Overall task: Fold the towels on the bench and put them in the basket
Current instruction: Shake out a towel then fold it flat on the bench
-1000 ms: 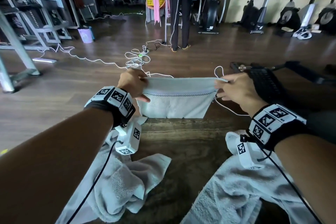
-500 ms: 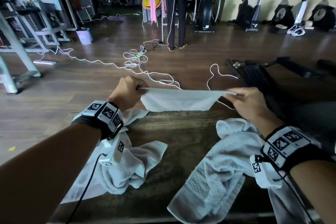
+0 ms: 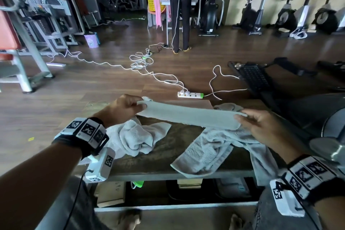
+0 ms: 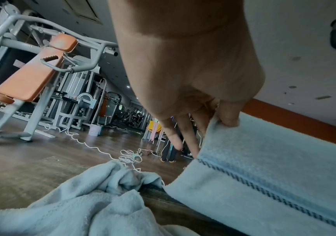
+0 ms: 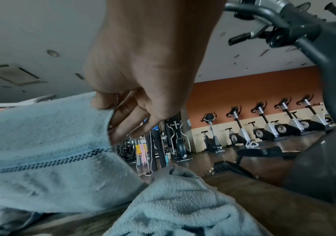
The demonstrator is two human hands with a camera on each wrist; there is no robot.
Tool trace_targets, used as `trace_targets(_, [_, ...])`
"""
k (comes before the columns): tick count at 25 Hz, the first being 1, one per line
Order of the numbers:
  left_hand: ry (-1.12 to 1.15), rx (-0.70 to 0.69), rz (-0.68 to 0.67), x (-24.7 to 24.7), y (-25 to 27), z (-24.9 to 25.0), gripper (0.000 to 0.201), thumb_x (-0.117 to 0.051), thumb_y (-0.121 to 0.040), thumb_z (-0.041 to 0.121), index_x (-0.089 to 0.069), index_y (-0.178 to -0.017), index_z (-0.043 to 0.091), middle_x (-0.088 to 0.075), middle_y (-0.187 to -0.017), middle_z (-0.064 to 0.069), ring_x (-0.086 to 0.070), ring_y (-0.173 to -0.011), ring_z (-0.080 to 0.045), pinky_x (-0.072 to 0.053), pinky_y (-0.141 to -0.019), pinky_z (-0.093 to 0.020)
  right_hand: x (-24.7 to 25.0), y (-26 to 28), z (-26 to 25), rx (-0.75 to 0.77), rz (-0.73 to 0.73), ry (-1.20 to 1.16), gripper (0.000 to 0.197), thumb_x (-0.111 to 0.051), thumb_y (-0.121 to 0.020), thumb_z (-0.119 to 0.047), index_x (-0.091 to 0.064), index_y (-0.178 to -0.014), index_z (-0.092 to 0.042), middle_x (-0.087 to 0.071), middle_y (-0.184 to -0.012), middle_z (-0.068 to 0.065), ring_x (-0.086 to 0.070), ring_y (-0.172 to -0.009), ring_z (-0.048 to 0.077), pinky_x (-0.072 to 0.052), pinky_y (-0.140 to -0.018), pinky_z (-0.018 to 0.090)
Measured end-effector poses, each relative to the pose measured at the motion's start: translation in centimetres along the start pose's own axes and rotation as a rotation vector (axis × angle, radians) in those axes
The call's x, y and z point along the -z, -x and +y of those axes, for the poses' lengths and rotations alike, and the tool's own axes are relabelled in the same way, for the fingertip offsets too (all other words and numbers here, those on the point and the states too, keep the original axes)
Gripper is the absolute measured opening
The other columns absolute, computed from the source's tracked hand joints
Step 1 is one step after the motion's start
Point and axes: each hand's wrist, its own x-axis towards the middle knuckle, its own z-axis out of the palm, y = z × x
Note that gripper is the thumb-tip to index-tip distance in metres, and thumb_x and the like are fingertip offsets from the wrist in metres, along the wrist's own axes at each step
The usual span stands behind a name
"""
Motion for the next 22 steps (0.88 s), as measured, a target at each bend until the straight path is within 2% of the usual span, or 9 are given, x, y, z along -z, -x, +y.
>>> trace_targets(2, [0.056,0.002,-0.014,0.2,2.0,1.1,0.029,-0.058,-0.097,0.017,-0.073,-0.075,0.027,-0.071,-0.069,0.01,-0.062,-0.063,-0.003,-0.051,-0.067,-0.024,0.6,1.3,-0.5,0.014,-0.009,-0.084,0.015,-0.066,-0.088,-0.032,-0.074,-0.093,-0.02,-0.076,-0.081,-0.003,-0.074,-0.073,0.021,-0.06,-0.062,0.029])
trace_targets(5, [0.118,0.051,-0.039,0.2,4.2,1.7,0.019,-0.059,-0.097,0.017,-0.075,-0.088,0.014,-0.076,-0.082,-0.004,-0.071,-0.076,-0.018,-0.057,-0.078,-0.037,1.7,2.7,-1.5,0.035,-0.054,-0.166,0.014,-0.063,-0.094,-0.016,-0.075,-0.091,-0.019,-0.077,-0.082,-0.002,-0.072,-0.075,0.013,-0.057,-0.063,0.022])
trace_targets(9, [0.171,0.154,-0.162,-1.1,6.4,1.5,0.017,-0.06,-0.097,0.016,-0.075,-0.102,0.011,-0.077,-0.091,-0.002,-0.073,-0.071,-0.014,-0.057,-0.064,-0.027,2.1,4.2,-1.2,-0.067,-0.185,-0.119,0.03,-0.066,-0.083,-0.041,-0.078,-0.102,-0.022,-0.078,-0.098,0.002,-0.074,-0.093,0.021,-0.056,-0.085,0.04])
trace_targets(11, [0.154,0.166,-0.133,-2.3,6.2,0.6,0.015,-0.061,-0.095,0.015,-0.075,-0.101,0.012,-0.075,-0.088,0.006,-0.071,-0.067,-0.006,-0.056,-0.064,-0.023,1.2,4.0,-0.7,-0.129,-0.172,-0.137,0.024,-0.066,-0.087,-0.035,-0.078,-0.1,-0.019,-0.078,-0.095,0.003,-0.074,-0.089,0.021,-0.057,-0.086,0.045])
trace_targets(13, [0.068,0.163,-0.04,-3.1,4.8,-0.7,0.015,-0.064,-0.094,0.018,-0.075,-0.102,0.012,-0.074,-0.092,0.005,-0.071,-0.078,-0.009,-0.057,-0.078,-0.032,0.3,3.3,-0.8,-0.163,-0.142,-0.121,0.017,-0.063,-0.094,-0.024,-0.075,-0.103,-0.015,-0.078,-0.088,0.002,-0.075,-0.079,0.013,-0.062,-0.077,0.037])
trace_targets(15, [-0.023,0.184,0.036,-3.8,2.5,-2.1,0.016,-0.065,-0.093,0.024,-0.075,-0.101,0.013,-0.073,-0.091,-0.004,-0.068,-0.079,-0.017,-0.056,-0.082,-0.038,-0.7,1.6,-1.1,-0.203,-0.115,-0.085,0.016,-0.058,-0.099,-0.017,-0.071,-0.105,-0.011,-0.075,-0.082,0.003,-0.07,-0.062,0.001,-0.055,-0.054,0.015])
trace_targets(17, [-0.04,0.198,0.088,-4.5,-0.4,-3.1,0.017,-0.065,-0.093,0.026,-0.074,-0.09,0.013,-0.07,-0.077,-0.008,-0.062,-0.067,-0.02,-0.056,-0.069,-0.035,-1.8,-1.4,-0.7,-0.234,-0.068,0.01,0.013,-0.057,-0.1,-0.02,-0.068,-0.105,-0.014,-0.071,-0.084,0.004,-0.067,-0.057,0.004,-0.046,-0.043,0.01])
trace_targets(20, [-0.108,0.174,0.092,-5.8,-4.8,-4.3,0.025,-0.062,-0.095,0.021,-0.063,-0.07,0.015,-0.053,-0.058,-0.001,-0.048,-0.051,-0.015,-0.039,-0.044,-0.016,-4.4,-7.0,2.0,-0.235,-0.058,0.123,0.018,-0.06,-0.098,-0.028,-0.07,-0.104,-0.013,-0.072,-0.094,0.004,-0.066,-0.078,0.014,-0.055,-0.068,0.022])
trace_targets(22, [-0.129,0.164,0.021,-7.2,-7.7,-5.0,0.02,-0.057,-0.096,0.019,-0.064,-0.078,0.012,-0.048,-0.057,0.003,-0.043,-0.047,-0.011,-0.033,-0.039,-0.013,-6.3,-10.2,3.9,-0.199,-0.059,0.197,0.025,-0.06,-0.097,-0.029,-0.071,-0.104,-0.007,-0.072,-0.094,0.008,-0.063,-0.083,0.018,-0.047,-0.072,0.024])
